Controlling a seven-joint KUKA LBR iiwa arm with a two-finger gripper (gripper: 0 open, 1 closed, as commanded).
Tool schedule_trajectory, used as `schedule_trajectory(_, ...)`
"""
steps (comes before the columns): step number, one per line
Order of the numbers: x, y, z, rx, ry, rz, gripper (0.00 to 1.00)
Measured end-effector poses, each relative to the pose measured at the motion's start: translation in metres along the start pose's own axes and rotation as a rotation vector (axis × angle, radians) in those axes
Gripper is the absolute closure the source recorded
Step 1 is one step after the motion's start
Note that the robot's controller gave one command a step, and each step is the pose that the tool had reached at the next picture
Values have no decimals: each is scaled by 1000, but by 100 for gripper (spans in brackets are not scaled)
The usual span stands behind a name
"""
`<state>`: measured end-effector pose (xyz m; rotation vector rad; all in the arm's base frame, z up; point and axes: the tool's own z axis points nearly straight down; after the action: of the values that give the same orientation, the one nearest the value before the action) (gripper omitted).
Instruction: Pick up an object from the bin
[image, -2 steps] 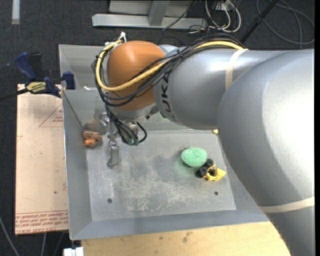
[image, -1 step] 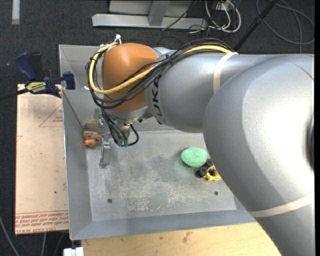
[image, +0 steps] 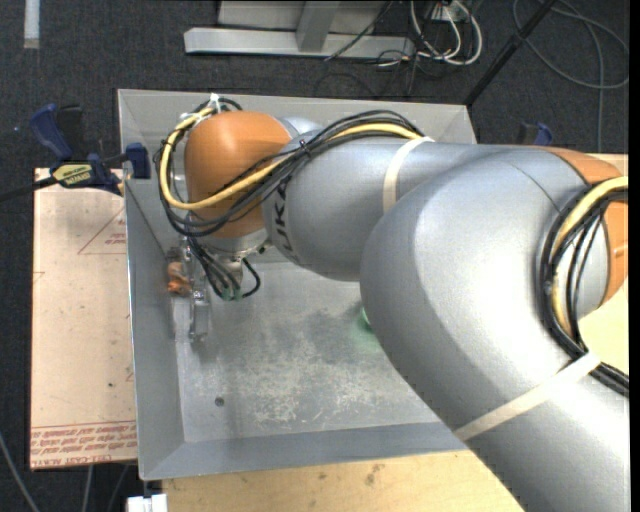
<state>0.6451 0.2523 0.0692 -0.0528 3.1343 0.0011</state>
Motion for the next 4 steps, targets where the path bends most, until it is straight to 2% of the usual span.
schedule_trajectory(1, -1, 0, -5, -2, -5, 16, 100)
schedule_trajectory(3, -1, 0, -8, -1, -2, 19, 100)
schedule_trajectory(4, 1, -1, -20, 1, 6, 19, 100)
